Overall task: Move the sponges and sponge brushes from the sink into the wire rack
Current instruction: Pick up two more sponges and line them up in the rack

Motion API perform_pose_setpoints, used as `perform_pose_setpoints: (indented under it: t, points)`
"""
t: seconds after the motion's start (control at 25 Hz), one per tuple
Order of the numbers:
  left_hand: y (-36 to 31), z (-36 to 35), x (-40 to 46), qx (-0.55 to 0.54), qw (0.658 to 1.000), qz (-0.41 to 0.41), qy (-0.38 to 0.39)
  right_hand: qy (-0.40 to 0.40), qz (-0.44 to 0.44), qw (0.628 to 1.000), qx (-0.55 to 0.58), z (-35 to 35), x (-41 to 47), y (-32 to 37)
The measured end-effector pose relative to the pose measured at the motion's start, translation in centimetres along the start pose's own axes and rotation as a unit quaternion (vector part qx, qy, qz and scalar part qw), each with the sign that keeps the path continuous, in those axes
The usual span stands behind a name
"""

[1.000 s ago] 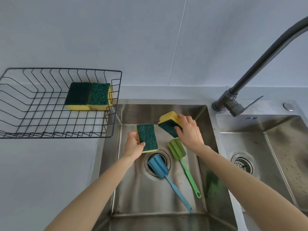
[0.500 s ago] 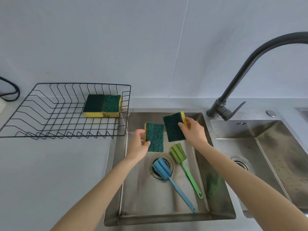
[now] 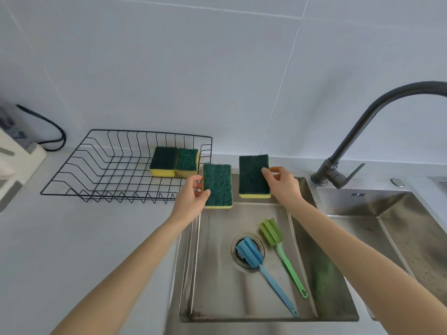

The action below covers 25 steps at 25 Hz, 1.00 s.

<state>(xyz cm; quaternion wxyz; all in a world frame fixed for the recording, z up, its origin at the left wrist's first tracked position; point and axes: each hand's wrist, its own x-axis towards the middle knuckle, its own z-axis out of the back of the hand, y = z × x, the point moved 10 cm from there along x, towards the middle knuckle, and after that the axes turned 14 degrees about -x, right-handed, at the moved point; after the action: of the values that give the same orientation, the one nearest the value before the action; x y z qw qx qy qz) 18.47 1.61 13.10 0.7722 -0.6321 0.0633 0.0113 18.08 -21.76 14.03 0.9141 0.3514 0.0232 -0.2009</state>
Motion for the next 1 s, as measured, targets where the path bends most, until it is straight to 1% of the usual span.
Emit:
perform_pose_setpoints:
  t: [0.28,0.48,0.76,1.0]
  points:
    - [0.8,8.1,1.0,-0.011,0.998,-0.004,-0.056,0.033,0.011,0.999,0.008,-4.4,-0.3,5.8]
    - [1.5,14.4,2.4,-0.018,0.995,0.004,-0.093,0.044,0.034,0.998,0.005,-7.5,0.7,10.7]
    - [2.7,21.8,5.2,-0.040,0.988,0.026,-0.146,0.102,0.052,0.993,-0.043,-13.4,2.5,16.0]
    - [4.5,26.0,7.7,-0.059,0.982,0.049,-0.175,0.130,0.082,0.984,-0.088,-19.0,4.3,20.0]
